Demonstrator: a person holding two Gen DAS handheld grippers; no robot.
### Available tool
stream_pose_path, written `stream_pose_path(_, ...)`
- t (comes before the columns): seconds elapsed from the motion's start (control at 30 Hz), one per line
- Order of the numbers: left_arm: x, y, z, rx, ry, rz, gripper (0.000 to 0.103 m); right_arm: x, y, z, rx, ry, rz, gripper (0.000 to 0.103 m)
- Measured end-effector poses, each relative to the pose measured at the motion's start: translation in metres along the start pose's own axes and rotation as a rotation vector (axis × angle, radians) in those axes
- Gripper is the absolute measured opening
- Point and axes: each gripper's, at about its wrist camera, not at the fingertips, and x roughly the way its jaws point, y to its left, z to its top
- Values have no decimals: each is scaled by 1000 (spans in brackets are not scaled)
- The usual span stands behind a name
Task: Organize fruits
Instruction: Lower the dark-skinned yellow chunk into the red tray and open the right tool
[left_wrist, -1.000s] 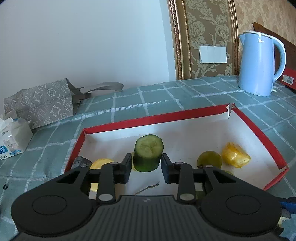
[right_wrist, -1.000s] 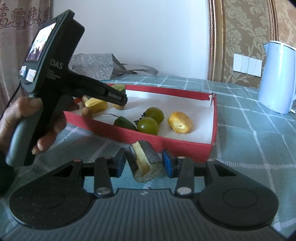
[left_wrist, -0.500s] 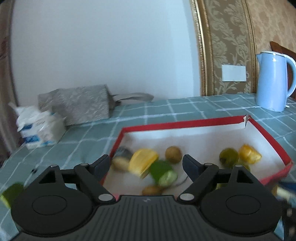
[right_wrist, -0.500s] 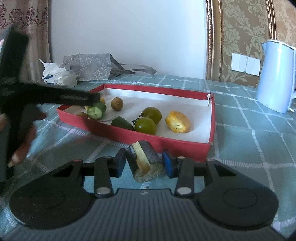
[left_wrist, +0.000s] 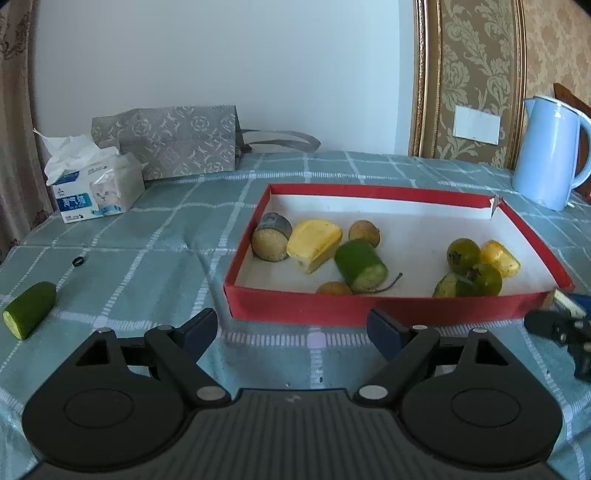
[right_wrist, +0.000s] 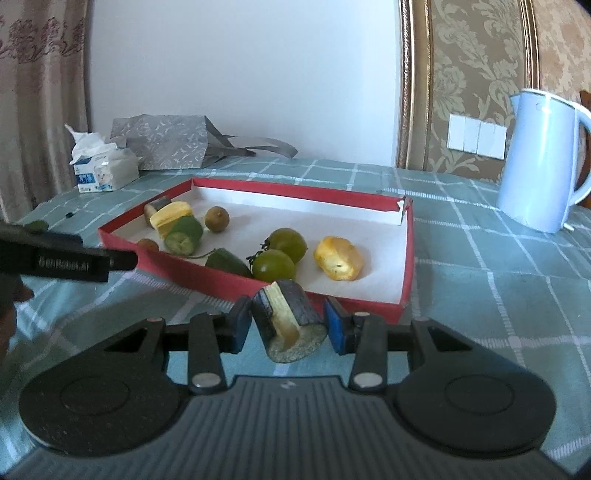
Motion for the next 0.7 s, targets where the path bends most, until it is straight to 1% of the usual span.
stream_pose_path(0.1,-2,-3,-2,19,-1,2,88,3,-2,7,22,8,1,40)
stream_pose_path(0.17,-3,-3,-2,23,-4,-3,88,-1,1,11,13,2,3,40)
stream_pose_path(0.23,-3,-3,-1,20,-3,-9,88,-6,5,15,-3,-15,-10,40)
stream_pose_path(0.3,-3,-3,-1,17,-1,-15,88,-9,6,23,-3,-32,-2,40)
stream_pose_path(0.37,-3,-4,-1,19,3,-19,88,-5,5,33,-2,-46,-25,40)
stream_pose_path(0.47,-4,-5,-1,27,-1,-18,88,13,-3,52,24,-53,-46,40)
stream_pose_path(0.53,-4,-5,-1,29,-1,-18,88,31,-6,65,22,-26,-51,40)
stream_pose_path(0.7,-1,-6,0,28,7,-22,88,75,-6,78,26,3,-94,40)
